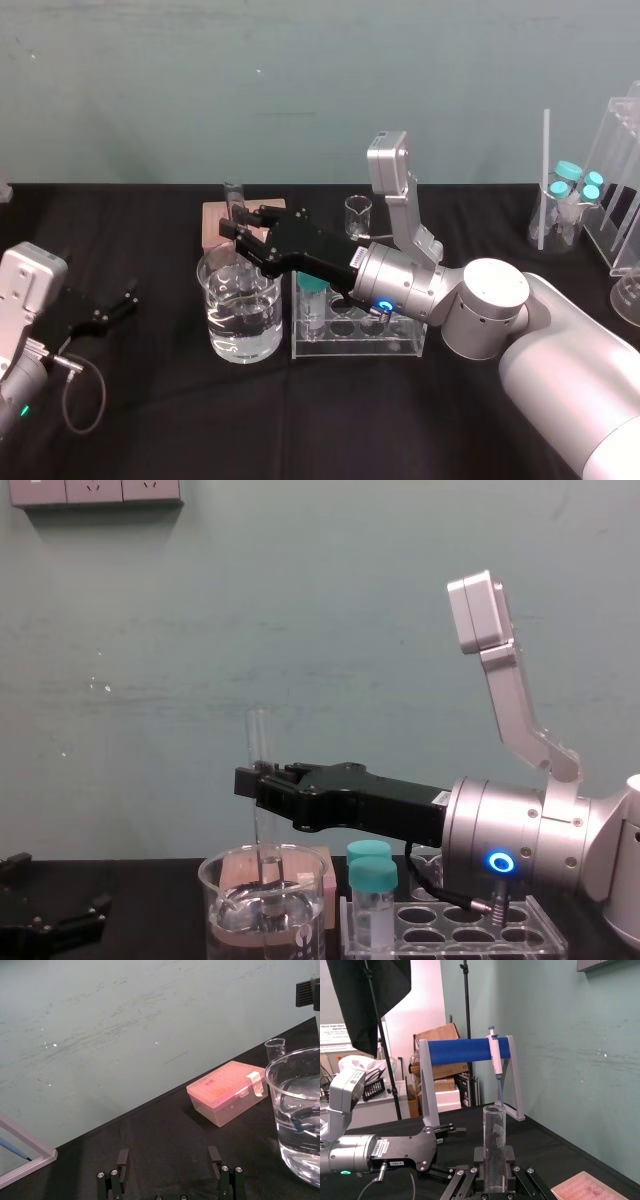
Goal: Hold the test tube with one hand and immerse one end into the beaker, then return it to the test tube rack.
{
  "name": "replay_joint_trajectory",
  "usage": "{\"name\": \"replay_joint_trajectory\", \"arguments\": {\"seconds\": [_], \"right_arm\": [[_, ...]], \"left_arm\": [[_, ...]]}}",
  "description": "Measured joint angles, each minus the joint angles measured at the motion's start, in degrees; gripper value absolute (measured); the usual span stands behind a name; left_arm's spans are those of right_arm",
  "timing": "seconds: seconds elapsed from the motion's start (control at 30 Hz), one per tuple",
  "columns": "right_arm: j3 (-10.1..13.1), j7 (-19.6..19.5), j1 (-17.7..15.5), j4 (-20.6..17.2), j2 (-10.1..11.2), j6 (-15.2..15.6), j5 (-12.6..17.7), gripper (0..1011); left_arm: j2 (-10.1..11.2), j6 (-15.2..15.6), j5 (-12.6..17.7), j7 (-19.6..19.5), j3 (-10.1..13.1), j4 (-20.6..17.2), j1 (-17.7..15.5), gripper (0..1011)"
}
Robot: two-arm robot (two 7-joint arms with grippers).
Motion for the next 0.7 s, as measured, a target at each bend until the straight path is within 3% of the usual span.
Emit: {"name": "replay_joint_trajectory", "arguments": {"seconds": [0.7], "right_arm": [[0.0, -0.3, -0.4, -0.4, 0.1, 0.2, 0.0, 226]], "left_arm": [[0.0, 0.0, 0.0, 0.0, 0.0, 0.0, 0.0, 1000]]}}
